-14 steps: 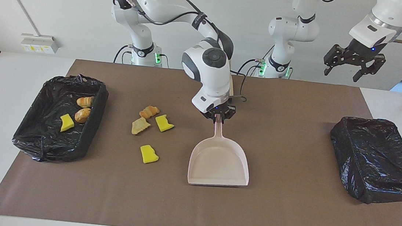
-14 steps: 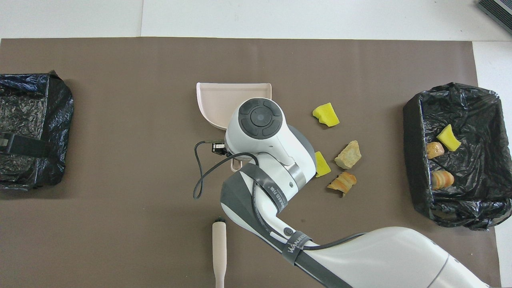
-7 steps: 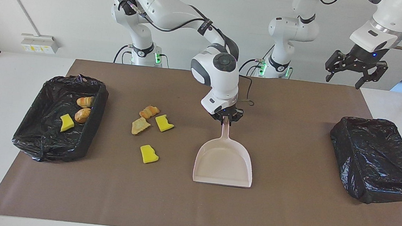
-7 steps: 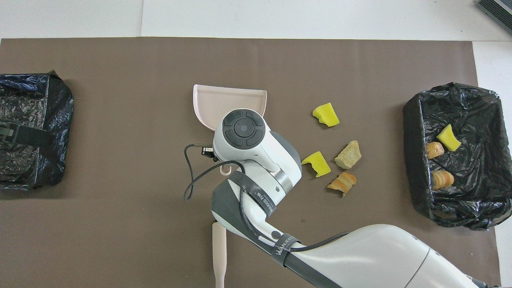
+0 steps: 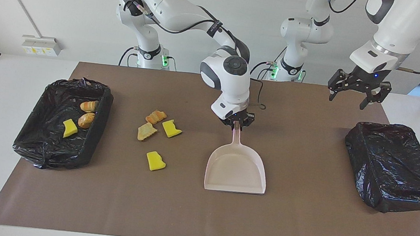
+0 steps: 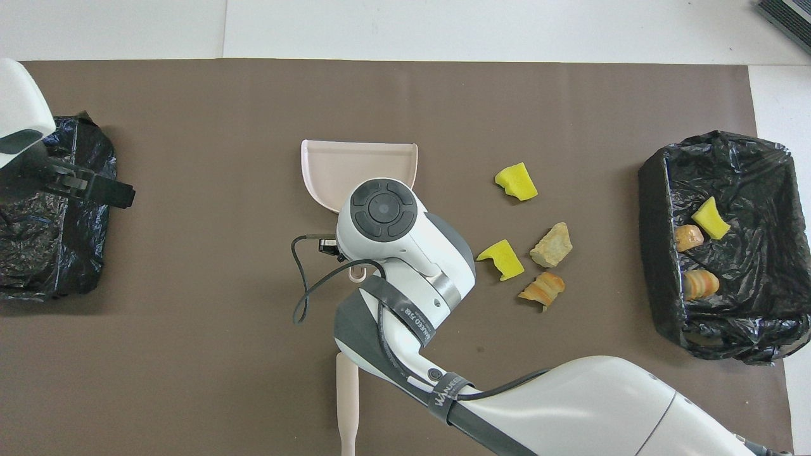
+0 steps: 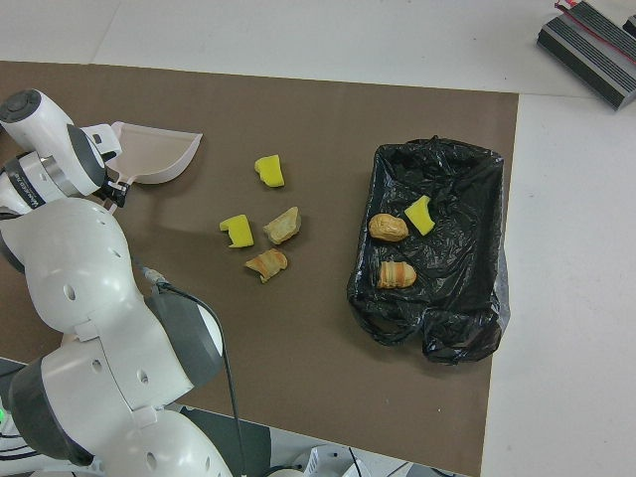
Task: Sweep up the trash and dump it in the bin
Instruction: 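Bring the empty dustpan back and set it near the remaining trash, then grasp the dustpan handle with the left gripper while the right gripper withdraws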
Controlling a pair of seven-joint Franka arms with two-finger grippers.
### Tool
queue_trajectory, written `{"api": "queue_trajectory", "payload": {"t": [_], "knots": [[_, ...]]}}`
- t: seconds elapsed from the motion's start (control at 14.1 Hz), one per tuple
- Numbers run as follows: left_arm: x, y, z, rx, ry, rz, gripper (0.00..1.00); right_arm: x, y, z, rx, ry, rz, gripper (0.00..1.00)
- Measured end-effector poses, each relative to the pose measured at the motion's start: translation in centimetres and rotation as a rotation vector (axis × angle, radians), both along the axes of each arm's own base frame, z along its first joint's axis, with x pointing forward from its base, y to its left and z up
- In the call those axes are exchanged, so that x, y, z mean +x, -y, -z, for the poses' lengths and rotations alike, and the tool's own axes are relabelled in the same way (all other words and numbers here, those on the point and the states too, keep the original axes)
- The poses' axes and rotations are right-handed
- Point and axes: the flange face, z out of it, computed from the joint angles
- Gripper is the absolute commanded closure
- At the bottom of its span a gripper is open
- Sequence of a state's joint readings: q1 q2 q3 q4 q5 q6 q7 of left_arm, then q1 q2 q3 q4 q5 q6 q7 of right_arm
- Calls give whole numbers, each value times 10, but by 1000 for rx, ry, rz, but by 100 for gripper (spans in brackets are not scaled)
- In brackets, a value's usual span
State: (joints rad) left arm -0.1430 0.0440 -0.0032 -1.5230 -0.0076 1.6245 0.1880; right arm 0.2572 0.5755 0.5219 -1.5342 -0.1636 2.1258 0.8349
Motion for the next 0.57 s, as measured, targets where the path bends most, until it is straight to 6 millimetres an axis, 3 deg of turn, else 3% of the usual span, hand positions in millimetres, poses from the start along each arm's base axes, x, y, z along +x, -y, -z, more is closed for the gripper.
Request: {"api": "queue_trajectory", "payload": {"t": [0.07,0.35,0.57], "knots": [[4,6,6,-1,0,-7,0,0,0,1,-1,0,-10,0],[17,16,18,-8,15,-58,0,4,6,-6,-1,12,-17,0],[27,48,31,-18,20,-116,0,9,35,-41,-43,-6,15,0]]}}
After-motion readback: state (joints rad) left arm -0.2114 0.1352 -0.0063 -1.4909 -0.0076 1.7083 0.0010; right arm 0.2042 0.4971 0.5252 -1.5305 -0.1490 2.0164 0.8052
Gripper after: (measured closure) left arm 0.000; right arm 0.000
